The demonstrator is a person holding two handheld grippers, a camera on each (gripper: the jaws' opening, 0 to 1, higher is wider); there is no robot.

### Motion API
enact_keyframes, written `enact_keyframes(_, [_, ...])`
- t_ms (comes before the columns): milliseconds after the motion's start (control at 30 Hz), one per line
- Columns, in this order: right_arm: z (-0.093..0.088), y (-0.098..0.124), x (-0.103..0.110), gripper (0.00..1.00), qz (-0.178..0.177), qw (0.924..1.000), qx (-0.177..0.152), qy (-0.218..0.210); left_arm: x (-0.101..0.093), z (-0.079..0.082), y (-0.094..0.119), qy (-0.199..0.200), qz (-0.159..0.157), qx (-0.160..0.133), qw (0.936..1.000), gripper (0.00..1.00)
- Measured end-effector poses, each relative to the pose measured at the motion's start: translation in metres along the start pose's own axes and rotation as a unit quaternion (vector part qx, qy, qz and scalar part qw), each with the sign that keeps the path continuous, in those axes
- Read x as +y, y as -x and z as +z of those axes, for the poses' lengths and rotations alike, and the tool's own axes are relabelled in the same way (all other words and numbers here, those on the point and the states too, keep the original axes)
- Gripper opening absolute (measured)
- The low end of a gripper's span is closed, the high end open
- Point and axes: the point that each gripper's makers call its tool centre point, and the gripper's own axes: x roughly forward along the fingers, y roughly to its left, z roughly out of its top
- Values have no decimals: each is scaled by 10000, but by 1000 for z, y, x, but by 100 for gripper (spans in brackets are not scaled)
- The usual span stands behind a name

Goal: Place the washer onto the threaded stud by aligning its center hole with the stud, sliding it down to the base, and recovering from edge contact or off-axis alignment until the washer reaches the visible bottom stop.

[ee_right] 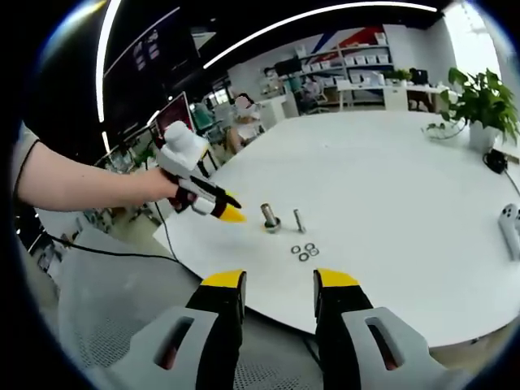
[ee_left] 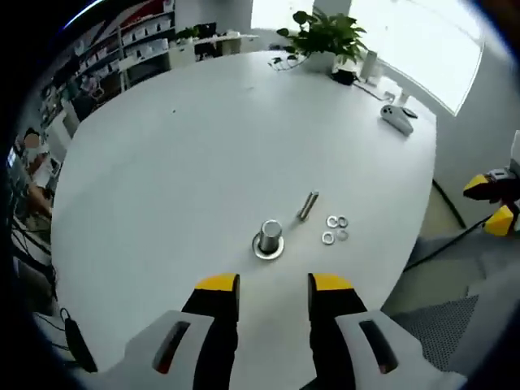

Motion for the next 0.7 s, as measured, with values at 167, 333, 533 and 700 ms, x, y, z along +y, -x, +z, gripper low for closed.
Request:
enact_keyframes(167, [-4,0,1,36,33,9999,99,66,-8,3,28,227,-68,-411,9989,32])
enact_keyframes(333, [-5,-1,2,36,67,9998,135,99,-9,-7,56,524,-53,-763,9957,32])
enact_keyframes(533, [-6,-2,6,36,168,9994,211,203,-5,-27,82,632,121,-881,9940,33])
enact_keyframes(700, [-7,-2,7,36,211,9993,211,215,-7,-39,107,720,205,-1066,9915,33])
